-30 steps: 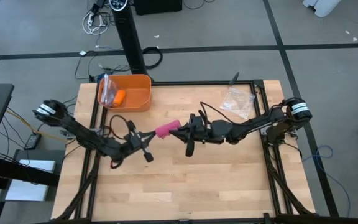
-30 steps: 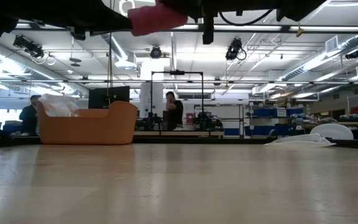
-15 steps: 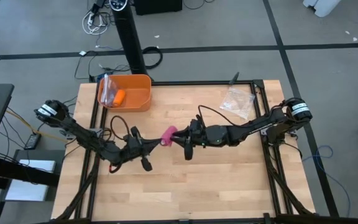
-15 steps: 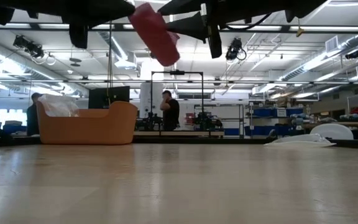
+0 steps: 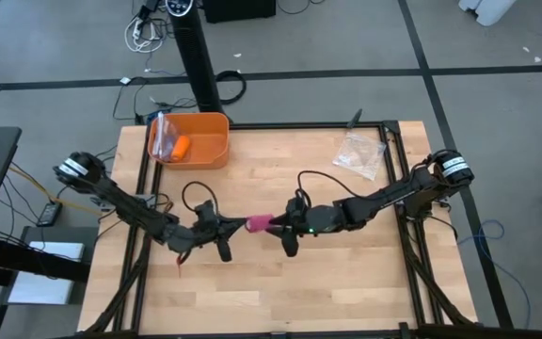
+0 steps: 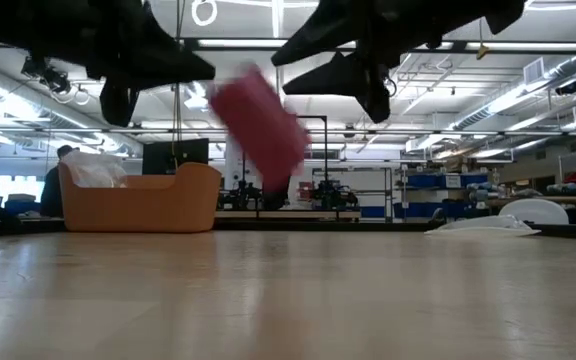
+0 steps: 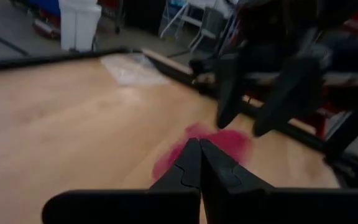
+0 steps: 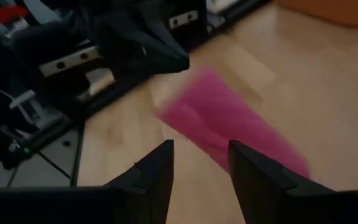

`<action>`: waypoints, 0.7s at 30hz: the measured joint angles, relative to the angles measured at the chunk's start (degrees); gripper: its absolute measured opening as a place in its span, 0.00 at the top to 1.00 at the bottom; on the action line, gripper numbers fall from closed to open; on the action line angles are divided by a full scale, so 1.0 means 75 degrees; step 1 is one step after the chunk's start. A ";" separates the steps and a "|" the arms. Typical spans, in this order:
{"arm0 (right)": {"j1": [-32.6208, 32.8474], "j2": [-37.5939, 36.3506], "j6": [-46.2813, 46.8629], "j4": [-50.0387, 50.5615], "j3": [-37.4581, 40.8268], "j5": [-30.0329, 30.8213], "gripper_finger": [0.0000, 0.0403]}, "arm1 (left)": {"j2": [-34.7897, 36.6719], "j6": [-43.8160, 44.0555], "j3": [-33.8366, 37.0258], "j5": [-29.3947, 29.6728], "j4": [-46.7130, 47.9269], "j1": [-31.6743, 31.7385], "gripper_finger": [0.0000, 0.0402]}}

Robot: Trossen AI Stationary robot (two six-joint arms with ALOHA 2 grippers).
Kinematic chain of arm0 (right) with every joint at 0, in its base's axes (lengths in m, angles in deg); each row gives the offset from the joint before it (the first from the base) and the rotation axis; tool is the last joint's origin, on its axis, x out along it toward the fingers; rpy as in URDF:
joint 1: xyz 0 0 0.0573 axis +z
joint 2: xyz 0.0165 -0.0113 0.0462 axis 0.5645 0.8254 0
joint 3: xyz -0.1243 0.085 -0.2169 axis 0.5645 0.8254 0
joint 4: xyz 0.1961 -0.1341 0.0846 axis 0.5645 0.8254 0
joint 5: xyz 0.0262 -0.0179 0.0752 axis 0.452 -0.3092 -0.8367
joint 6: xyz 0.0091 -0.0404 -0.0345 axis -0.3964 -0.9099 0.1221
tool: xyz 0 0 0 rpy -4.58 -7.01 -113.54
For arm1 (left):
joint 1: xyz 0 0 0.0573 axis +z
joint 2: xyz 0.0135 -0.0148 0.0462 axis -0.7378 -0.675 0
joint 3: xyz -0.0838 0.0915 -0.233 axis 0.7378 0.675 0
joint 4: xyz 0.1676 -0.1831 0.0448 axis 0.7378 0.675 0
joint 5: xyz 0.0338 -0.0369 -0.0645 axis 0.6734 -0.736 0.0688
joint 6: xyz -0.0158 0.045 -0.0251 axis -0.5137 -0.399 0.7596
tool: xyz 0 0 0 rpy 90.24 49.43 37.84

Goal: Roll bandage
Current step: Roll the pink bandage

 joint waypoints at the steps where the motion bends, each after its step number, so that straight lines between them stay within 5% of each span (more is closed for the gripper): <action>1: 0.0019 -0.0001 0.0032 0.0081 0.0000 0.0002 0.61 | -0.0103 0.0148 0.0000 0.0000 0.0096 0.0000 1.00; 14: 0.0091 -0.0001 -0.0554 0.0312 0.0000 -0.0213 0.61 | -0.2793 0.1487 0.0006 -0.0071 -0.1163 -0.0048 1.00; 21: 0.0133 -0.0001 -0.0987 0.0308 0.0000 -0.0254 0.61 | -0.1374 -0.0371 0.0003 0.0458 -0.0853 -0.0540 1.00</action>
